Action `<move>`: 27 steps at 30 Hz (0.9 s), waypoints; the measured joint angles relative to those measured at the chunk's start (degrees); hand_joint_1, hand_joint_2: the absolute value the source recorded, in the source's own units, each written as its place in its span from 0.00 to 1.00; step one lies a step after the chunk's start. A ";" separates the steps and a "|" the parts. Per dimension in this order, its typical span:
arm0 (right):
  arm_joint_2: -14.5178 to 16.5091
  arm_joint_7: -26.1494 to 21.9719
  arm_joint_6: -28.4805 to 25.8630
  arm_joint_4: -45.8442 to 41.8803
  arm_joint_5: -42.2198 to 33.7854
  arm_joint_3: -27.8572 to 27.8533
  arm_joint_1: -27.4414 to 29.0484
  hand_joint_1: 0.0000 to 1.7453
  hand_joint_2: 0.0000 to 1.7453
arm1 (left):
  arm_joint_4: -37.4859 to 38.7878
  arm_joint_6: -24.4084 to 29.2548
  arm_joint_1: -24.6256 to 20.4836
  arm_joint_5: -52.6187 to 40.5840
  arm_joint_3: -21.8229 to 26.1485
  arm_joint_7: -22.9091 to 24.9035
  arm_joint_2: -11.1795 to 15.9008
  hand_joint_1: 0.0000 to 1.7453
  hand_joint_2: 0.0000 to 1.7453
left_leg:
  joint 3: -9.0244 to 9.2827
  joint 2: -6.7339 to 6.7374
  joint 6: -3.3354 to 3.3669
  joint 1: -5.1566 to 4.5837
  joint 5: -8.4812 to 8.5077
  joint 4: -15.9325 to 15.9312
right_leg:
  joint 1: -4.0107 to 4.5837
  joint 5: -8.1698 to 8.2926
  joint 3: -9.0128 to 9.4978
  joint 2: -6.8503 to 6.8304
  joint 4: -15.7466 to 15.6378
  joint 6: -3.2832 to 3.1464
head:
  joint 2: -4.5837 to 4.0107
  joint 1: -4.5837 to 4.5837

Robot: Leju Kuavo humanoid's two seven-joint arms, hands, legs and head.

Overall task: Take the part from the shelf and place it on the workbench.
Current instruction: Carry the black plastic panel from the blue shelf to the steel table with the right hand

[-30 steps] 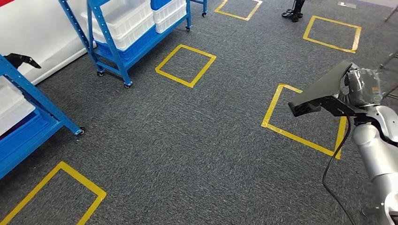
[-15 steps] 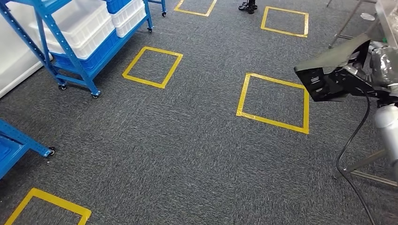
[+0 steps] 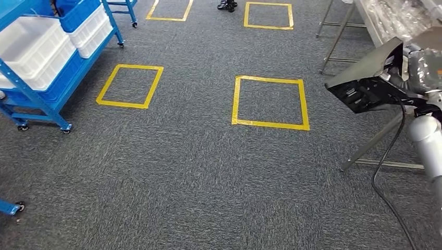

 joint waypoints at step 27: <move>4.75 1.00 1.30 0.36 7.40 -3.37 0.88 1.00 1.00 | 0.46 -2.01 -0.79 2.32 0.35 3.18 -0.92 0.00 1.00 | -3.95 2.71 -1.34 0.33 -5.58 8.97 | -0.10 0.45 0.37 -3.42 -1.00 -0.10 | 0.00 0.02</move>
